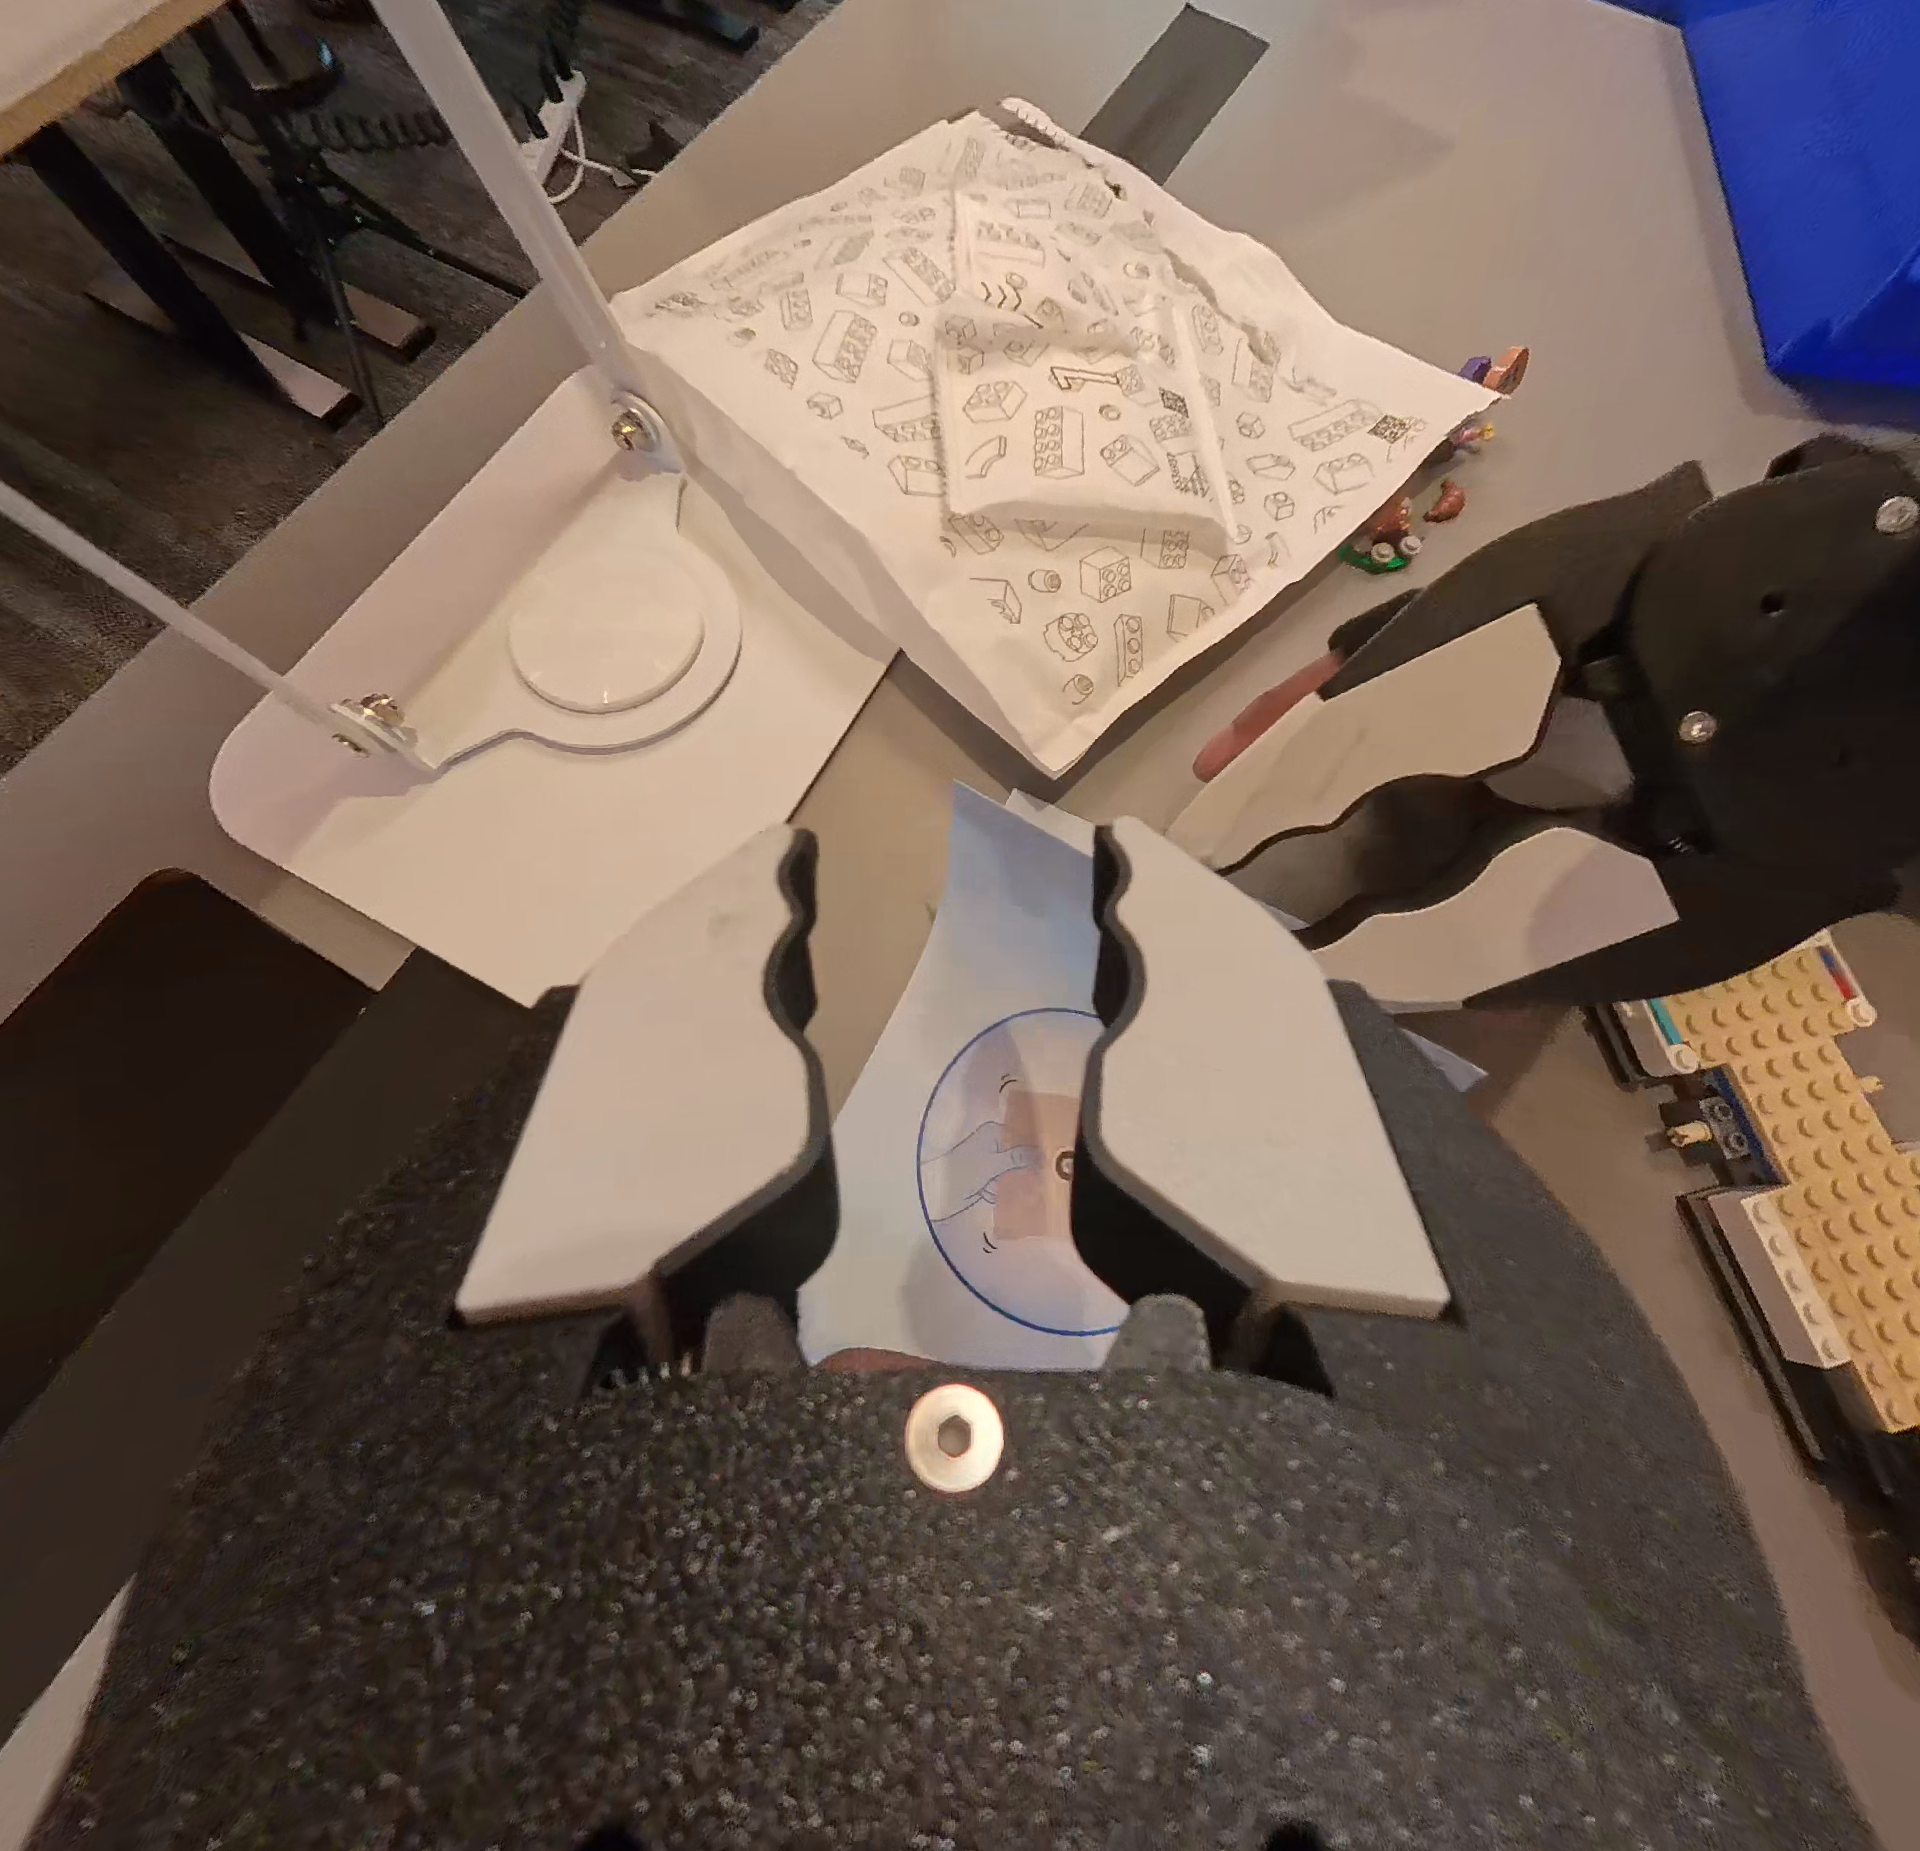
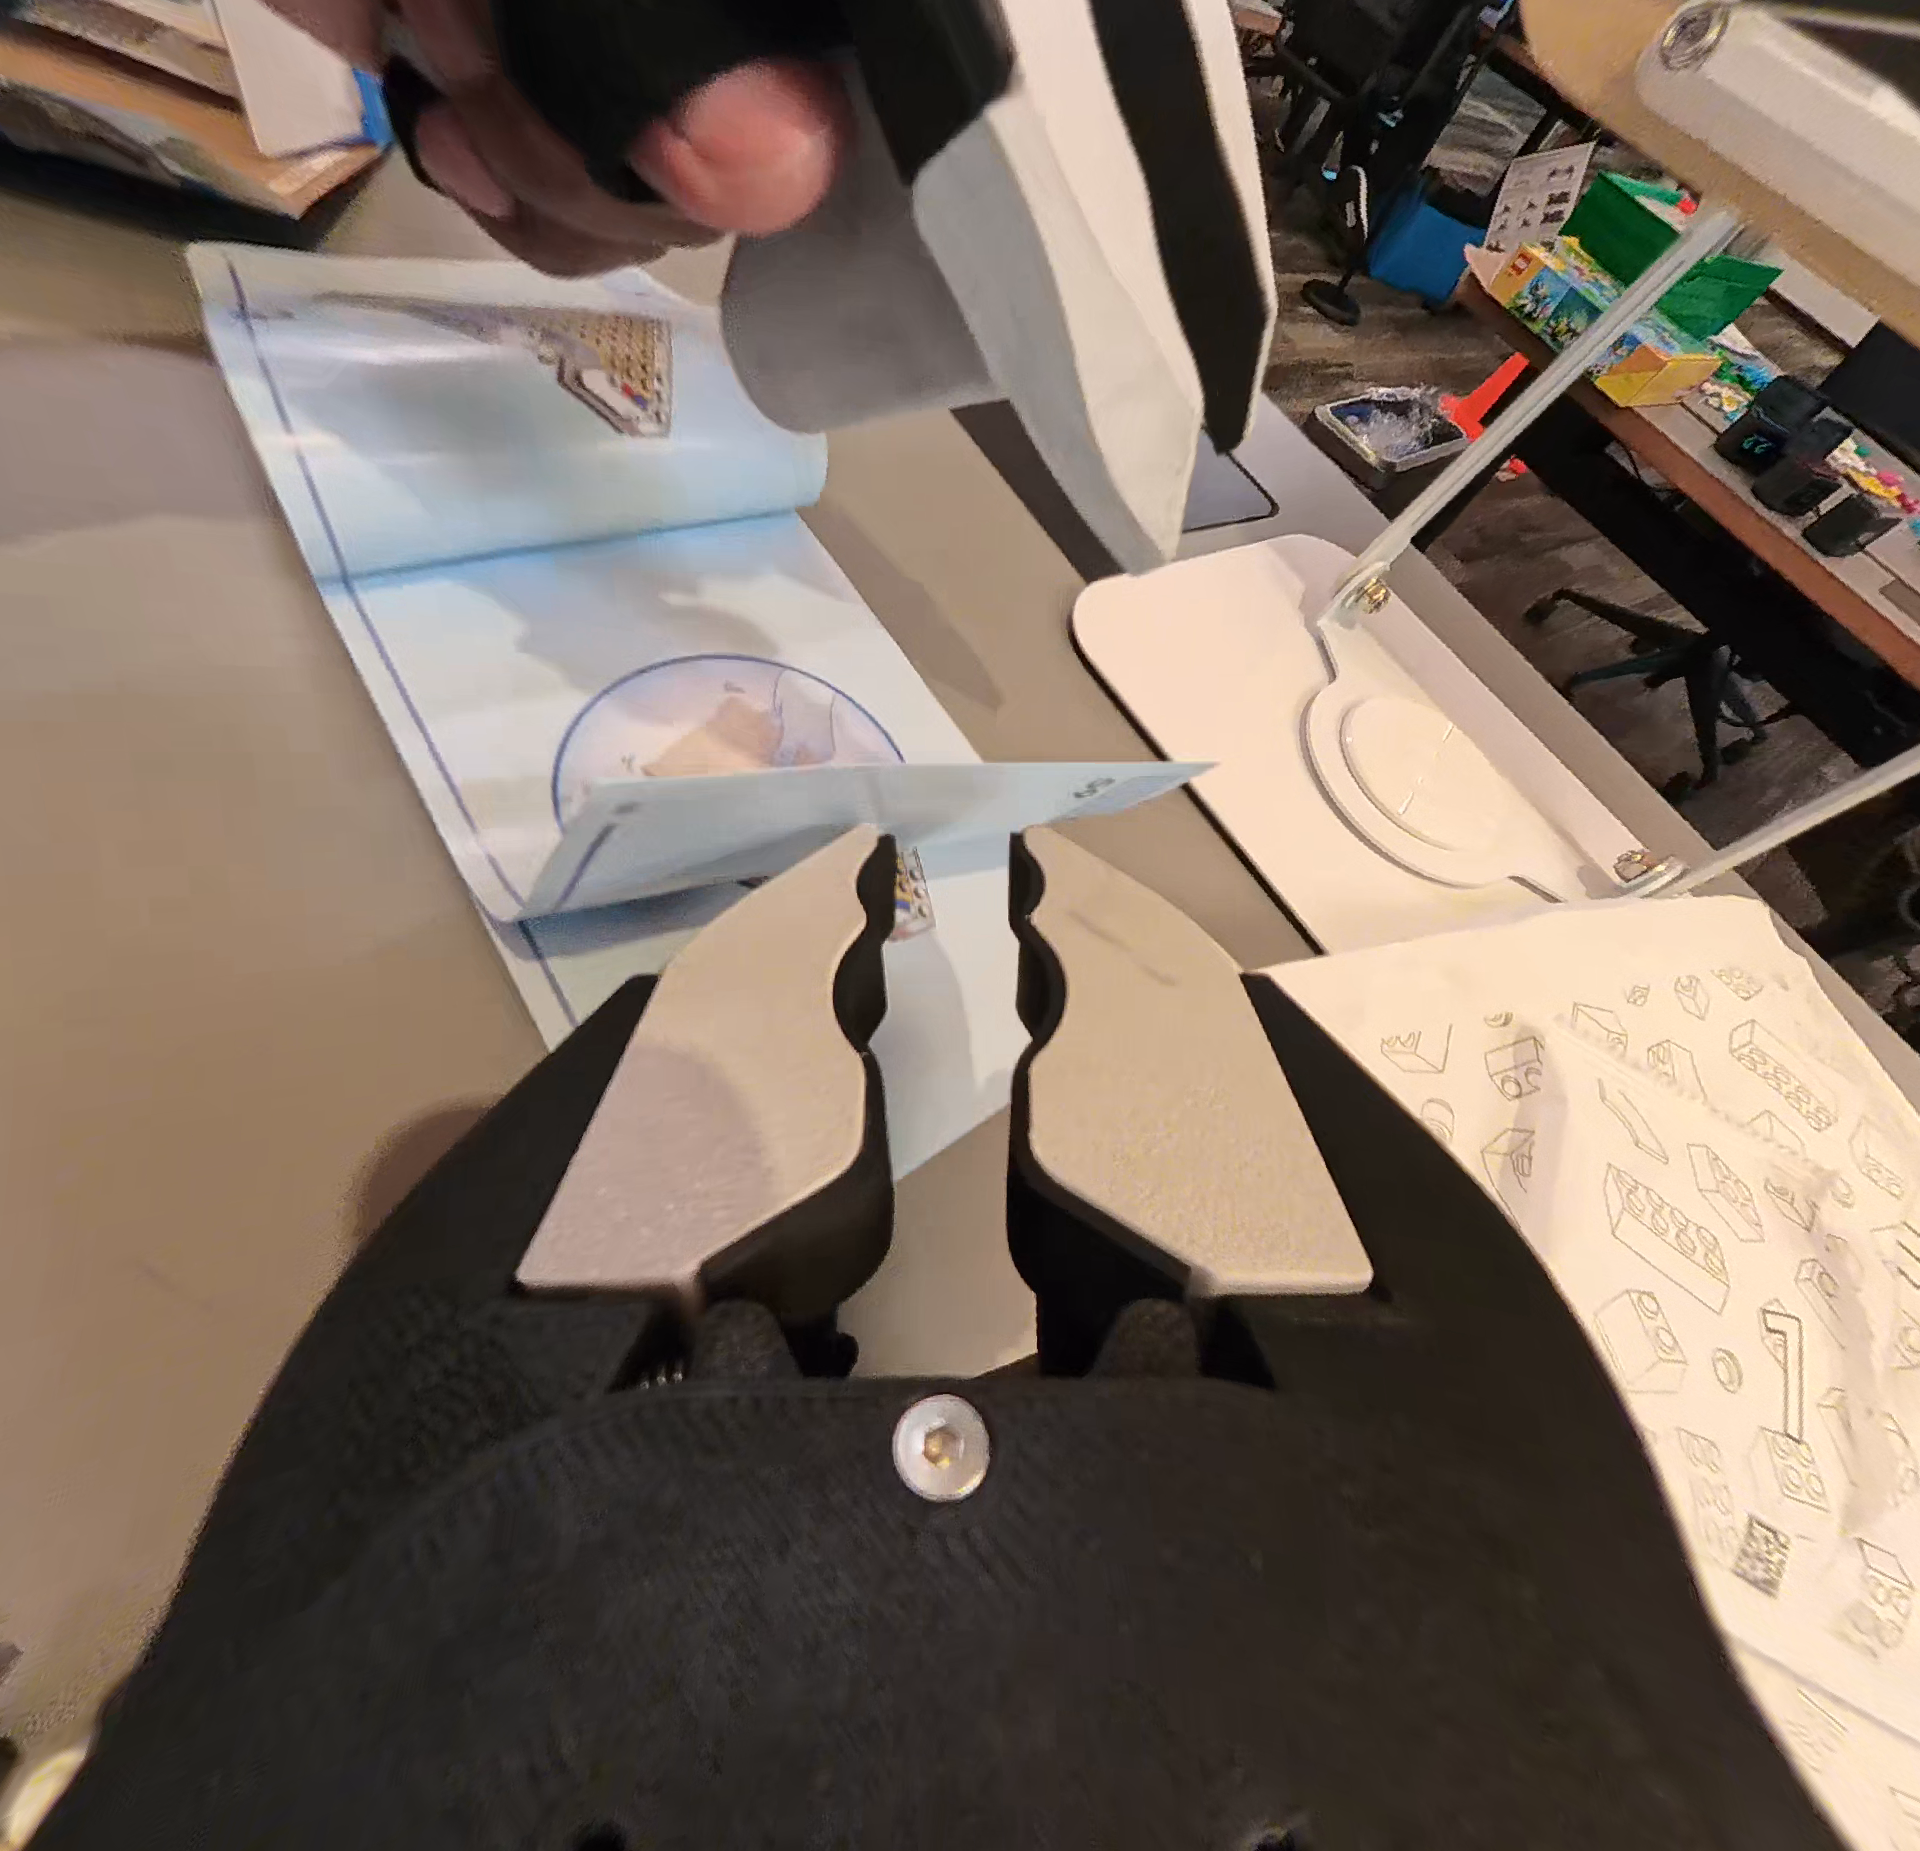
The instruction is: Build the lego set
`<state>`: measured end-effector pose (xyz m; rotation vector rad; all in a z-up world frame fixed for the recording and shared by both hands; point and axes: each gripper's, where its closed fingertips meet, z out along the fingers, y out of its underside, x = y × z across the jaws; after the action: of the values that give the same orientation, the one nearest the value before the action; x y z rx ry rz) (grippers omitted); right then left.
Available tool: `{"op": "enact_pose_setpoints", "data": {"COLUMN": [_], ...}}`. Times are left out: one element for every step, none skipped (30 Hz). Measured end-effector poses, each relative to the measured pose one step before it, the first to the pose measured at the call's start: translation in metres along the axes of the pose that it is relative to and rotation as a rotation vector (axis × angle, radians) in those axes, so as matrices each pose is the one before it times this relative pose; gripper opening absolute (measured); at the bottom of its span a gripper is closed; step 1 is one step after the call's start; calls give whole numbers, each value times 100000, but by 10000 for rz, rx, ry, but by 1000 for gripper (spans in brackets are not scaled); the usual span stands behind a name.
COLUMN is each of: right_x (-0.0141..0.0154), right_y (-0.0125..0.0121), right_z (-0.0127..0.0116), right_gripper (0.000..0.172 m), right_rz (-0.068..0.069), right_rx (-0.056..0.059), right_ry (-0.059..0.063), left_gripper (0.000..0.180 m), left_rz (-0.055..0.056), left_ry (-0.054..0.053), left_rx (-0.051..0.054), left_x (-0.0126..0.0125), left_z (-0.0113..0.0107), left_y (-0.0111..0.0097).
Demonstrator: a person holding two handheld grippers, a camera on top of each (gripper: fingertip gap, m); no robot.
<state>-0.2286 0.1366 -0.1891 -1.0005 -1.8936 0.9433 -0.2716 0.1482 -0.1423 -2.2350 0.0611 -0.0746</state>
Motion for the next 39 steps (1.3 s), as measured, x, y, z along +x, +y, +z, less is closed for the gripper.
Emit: {"op": "enact_pose_setpoints", "data": {"right_x": [-49,-39,-47,-59,-76,-120,-143,-162,-172,-145,-101,-93,-78,-21,2,15,41,30,-2,-16,-5,-7,-34,-57,-100,-124,-160,-171,-167,-177,-166,-141,-108,-76,-33,-22,-19,-30,-31], "right_y": [-138,-49,-25,-82,-151,-169,-178,-137,-78,-24,1,24,64,95,60,-20,-72,-52,-22,-6,-10,-4,6,-3,-29,-39,-59,-67,-52,-56,-41,-39,-31,-29,-32,-28,-9,-3,-1], "right_z": [215,227,209,170,140,128,111,104,74,73,49,48,55,51,7,-43,-74,-77,-56,-32,-36,-40,-45,-39,-36,-22,-18,-10,-15,-3,-17,-34,-36,-56,-76,-74,-63,-36,-27], "right_gripper": [21,21,21,21,21,21,21,21,21,21,21,21,21,21,21,21,21,21,21,21,21,21,21,21,21,21,21,21,21,21,21,21,21,22,22,22,22,22,22], "right_rz": [60,4,-38,-22,35,73,58,-5,-80,-105,-74,-19,33,41,12,14,45,48,41,34,27,31,32,31,20,16,13,6,-1,-12,-21,-24,-25,-20,-2,16,22,17,17], "right_rx": [-11,-55,-60,-13,32,51,50,26,6,-7,-4,2,-9,-28,-25,27,62,53,24,14,16,12,0,1,14,14,16,14,8,4,6,3,-9,-6,6,10,0,-7,-5], "right_ry": [14,30,28,18,-7,-30,-38,-34,-32,-14,-8,-38,-45,-24,-5,3,8,3,-29,-32,-18,-17,-30,-35,-41,-51,-68,-60,-50,-52,-47,-36,-32,-23,-11,-16,-23,-35,-28], "left_gripper": [55,55,56,56,56,57,57,58,58,58,57,57,57,56,55,53,52,50,50,49,48,44,41,39,39,37,36,35,34,33,31,28,24,18,12,8,6,6,6], "left_rz": [-169,-265,-255,-260,-332,-325,-294,-330,-433,-567,-622,-609,-555,-490,-514,-458,-422,-398,-336,-260,-213,-163,-92,-49,-34,-38,-39,-19,6,16,18,-11,-30,-33,-17,-26,-30,-30,-34], "left_ry": [-57,9,107,118,98,199,202,135,152,162,150,182,216,193,89,47,38,102,145,114,106,107,104,62,26,-19,-46,-53,-68,-95,-80,-54,-3,1,-1,8,12,33,33], "left_rx": [141,157,128,133,137,107,98,157,164,135,168,214,168,97,12,-41,37,64,12,-26,15,42,14,12,11,15,31,7,-12,-2,47,93,120,116,145,116,26,-19,-28], "left_x": [45,167,358,439,461,660,703,584,505,379,238,199,183,122,-98,-230,-264,-179,-102,-112,-46,42,138,120,104,43,-1,-13,-35,-57,-56,-42,5,-17,-33,-38,-46,-14,5], "left_z": [-409,-449,-446,-449,-432,-413,-404,-408,-387,-382,-362,-299,-214,-112,-12,57,84,131,195,223,190,152,139,133,131,125,113,101,95,55,3,-40,-76,-100,-99,-51,5,67,92], "left_y": [-117,3,164,247,297,362,452,455,483,490,397,266,250,295,375,366,256,224,241,217,61,8,32,45,52,28,24,70,94,81,-9,-78,-126,-133,-165,-129,-16,68,84]}}
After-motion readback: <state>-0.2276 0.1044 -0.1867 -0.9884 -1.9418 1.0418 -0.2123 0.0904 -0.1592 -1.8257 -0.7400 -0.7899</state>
